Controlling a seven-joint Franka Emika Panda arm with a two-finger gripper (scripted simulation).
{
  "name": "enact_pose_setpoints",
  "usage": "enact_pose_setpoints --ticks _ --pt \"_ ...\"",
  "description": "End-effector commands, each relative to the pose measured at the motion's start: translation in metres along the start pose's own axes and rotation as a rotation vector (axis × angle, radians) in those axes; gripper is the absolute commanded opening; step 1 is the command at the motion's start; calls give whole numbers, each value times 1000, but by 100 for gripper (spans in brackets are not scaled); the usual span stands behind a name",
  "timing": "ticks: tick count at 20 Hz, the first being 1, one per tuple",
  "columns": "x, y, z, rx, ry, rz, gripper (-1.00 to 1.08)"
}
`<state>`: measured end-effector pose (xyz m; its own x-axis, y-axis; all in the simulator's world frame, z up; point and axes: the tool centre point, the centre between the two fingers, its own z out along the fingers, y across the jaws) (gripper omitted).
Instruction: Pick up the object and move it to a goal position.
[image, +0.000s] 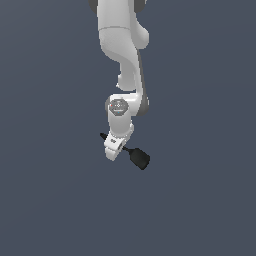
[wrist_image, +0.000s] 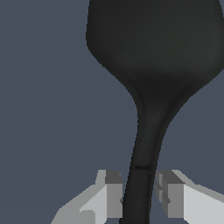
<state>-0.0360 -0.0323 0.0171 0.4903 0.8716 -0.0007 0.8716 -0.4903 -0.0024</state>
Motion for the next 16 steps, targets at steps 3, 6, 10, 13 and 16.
enact_pose_setpoints --ticks 3,6,10,13,16 --pt "-2 2 -5 -1 0 0 -100" --pt "-7 6 -15 -1 0 0 -100" --pt "-18 14 -38 -1 0 0 -100" --pt "-29 22 -62 -1 1 0 -100" --pt "-40 32 -87 -1 1 0 -100"
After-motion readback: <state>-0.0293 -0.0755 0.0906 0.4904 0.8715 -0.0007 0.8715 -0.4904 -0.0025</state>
